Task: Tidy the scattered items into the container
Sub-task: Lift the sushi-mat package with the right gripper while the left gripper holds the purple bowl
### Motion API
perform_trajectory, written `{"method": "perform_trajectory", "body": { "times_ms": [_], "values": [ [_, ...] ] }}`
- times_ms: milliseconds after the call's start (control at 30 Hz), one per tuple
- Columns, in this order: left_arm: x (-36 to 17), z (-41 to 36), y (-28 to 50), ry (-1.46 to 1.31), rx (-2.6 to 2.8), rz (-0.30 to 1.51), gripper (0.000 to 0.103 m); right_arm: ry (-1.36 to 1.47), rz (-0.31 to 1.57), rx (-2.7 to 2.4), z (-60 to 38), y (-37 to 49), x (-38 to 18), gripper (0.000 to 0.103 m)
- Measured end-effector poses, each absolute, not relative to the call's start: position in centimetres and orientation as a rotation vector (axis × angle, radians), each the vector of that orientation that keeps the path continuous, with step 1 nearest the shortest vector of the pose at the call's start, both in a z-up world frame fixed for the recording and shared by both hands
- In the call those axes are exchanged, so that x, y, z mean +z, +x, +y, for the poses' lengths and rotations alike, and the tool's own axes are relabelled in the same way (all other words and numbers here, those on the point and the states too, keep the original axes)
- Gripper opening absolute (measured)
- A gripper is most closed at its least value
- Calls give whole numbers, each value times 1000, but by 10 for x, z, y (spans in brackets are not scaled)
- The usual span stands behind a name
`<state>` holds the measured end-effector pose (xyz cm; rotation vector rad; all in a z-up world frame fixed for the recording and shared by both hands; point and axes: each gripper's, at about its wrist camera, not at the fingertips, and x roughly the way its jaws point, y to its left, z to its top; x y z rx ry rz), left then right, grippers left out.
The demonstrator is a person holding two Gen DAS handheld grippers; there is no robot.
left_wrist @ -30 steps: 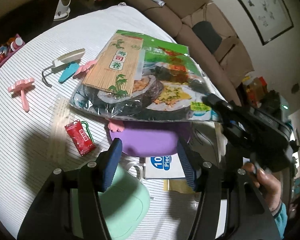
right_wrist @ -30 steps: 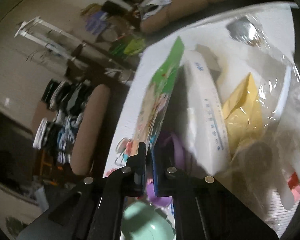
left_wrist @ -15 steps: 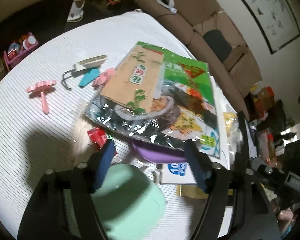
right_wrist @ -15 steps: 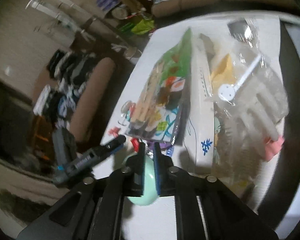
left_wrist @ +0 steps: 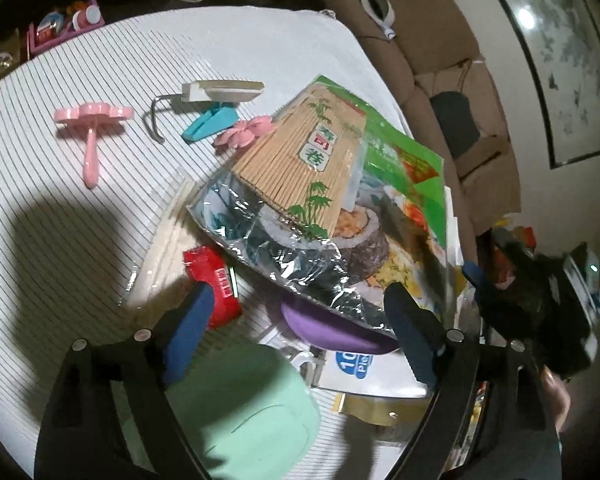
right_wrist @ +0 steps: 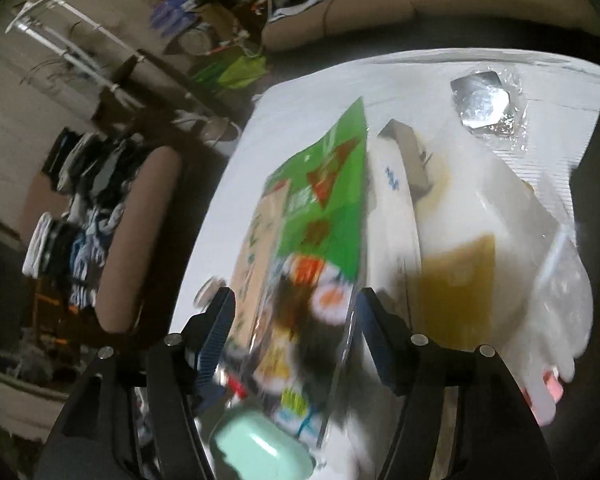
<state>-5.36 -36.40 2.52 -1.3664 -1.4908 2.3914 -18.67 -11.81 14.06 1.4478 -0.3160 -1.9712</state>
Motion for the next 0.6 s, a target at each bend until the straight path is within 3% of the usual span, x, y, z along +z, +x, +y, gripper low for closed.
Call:
{"method": "perform_trajectory", "body": {
  "times_ms": [100, 167, 200, 233, 267, 400, 500, 600],
  "values": [
    [27, -352, -62, -1375, 2397, -1404, 83, 1491, -343, -1943, -121, -191, 126, 66],
    [26, -346, -67, -1409, 2407, -1375, 63, 1498, -358, -1932, -120, -188, 122, 60],
    [24, -342, -69, -1414, 2391, -1377, 56, 1504, -370, -1916, -118, -186, 119, 53],
    [23, -340, -71, -1421, 2379, -1375, 47, 1516, -375, -1890, -118, -183, 116, 34],
    [23, -336, -72, -1429, 2371, -1360, 39, 1537, -363, -1866, -119, -180, 112, 26],
    [24, -331, -73, -1433, 2385, -1348, 36, 1545, -303, -1852, -116, -164, 112, 26],
    [14, -346, -67, -1444, 2372, -1479, 47, 1531, -357, -1828, -104, -152, 119, 27],
    [11, -358, -63, -1419, 2361, -1553, 47, 1505, -448, -1759, -90, -129, 126, 45]
  ]
}}
